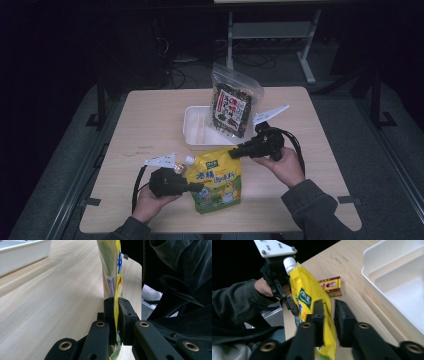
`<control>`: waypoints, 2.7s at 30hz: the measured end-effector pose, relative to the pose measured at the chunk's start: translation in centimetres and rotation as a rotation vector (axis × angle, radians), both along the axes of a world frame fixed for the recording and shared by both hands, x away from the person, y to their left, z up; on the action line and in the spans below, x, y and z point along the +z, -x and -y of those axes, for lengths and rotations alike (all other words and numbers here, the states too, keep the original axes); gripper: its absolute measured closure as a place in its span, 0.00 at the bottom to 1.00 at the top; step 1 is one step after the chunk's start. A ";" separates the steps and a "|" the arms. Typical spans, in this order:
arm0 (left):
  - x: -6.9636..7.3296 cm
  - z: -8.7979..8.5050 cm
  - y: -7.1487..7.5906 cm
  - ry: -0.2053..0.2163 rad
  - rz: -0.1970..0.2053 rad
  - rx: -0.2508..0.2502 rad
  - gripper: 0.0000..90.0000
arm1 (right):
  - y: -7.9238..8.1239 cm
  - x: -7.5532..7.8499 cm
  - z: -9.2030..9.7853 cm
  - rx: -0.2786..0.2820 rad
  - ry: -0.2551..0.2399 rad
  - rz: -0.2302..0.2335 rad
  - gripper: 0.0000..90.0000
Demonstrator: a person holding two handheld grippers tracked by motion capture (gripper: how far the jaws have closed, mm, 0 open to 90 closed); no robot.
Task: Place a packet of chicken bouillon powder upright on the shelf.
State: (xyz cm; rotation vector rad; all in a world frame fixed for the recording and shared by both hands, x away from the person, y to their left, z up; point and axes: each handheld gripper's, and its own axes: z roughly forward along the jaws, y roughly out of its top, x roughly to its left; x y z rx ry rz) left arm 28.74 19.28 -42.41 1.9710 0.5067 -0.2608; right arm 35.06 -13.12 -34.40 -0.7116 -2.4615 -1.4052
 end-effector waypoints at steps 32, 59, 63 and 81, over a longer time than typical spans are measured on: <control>1.1 -0.3 0.2 -0.016 0.052 -0.017 0.96 | -0.3 3.2 -5.0 0.318 0.205 0.003 0.99; 1.6 -2.6 0.4 -0.149 0.158 0.152 0.48 | -0.8 3.9 -2.4 0.144 0.031 -0.166 0.99; 1.6 -2.7 0.5 -0.166 0.164 0.165 0.43 | -0.9 4.2 -2.0 0.106 -0.015 -0.178 0.99; 1.0 -3.6 1.2 -0.230 0.178 0.253 0.28 | -1.5 6.0 -2.1 -0.033 -0.157 -0.160 0.99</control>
